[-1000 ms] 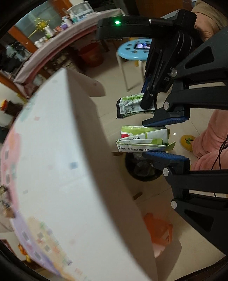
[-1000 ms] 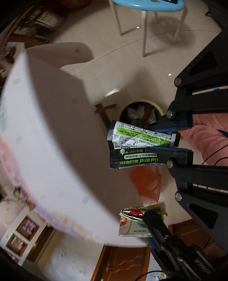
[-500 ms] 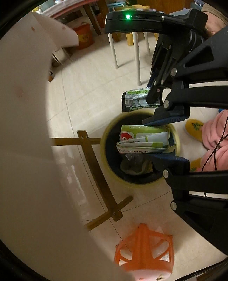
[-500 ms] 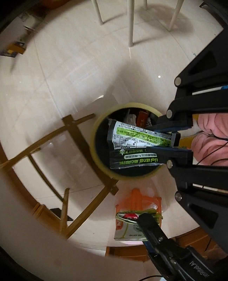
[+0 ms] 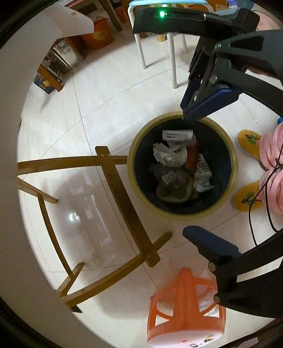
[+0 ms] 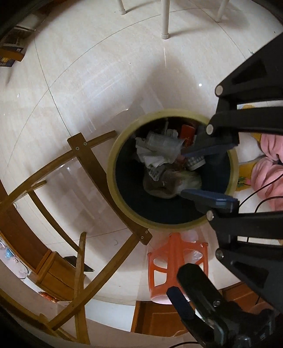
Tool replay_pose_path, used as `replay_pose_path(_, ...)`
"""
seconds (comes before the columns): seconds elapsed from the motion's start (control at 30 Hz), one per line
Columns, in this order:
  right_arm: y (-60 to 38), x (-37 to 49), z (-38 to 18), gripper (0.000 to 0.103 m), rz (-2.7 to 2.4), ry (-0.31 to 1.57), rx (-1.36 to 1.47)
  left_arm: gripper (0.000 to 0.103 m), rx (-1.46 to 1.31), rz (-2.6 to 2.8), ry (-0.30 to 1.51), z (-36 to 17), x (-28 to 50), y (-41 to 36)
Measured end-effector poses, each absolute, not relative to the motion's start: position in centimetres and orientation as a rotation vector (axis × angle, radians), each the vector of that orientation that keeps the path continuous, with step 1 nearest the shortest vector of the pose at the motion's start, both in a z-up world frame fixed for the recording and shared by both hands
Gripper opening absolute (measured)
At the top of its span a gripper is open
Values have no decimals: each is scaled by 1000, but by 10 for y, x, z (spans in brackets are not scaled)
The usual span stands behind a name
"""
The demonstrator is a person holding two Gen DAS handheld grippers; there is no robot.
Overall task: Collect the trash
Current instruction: 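Raise both tools back over the table toward the last items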
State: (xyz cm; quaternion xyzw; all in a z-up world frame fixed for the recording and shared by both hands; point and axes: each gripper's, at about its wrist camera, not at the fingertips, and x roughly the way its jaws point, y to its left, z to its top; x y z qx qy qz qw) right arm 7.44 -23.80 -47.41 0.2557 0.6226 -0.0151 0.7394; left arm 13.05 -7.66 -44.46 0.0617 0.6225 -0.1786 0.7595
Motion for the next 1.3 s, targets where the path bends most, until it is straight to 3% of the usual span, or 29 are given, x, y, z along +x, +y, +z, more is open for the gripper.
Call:
replay_pose_path(0.27, -242, 71, -453, 44, -34, 1346, 556, 98, 137, -351, 1360, -416, 119, -68)
replay_pose_path(0.53, -246, 54, -397, 45, -28, 1365, 542, 98, 137, -352, 1391, -347, 84, -64)
replay_pose_path(0.9, -235, 36, -231, 45, 27, 1270, 471, 98, 92, -422, 1245, -163, 62, -51)
replay_pose_path(1.3, -238, 30, -39, 45, 130, 983, 359, 98, 33, -399, 963, 16, 49, -28)
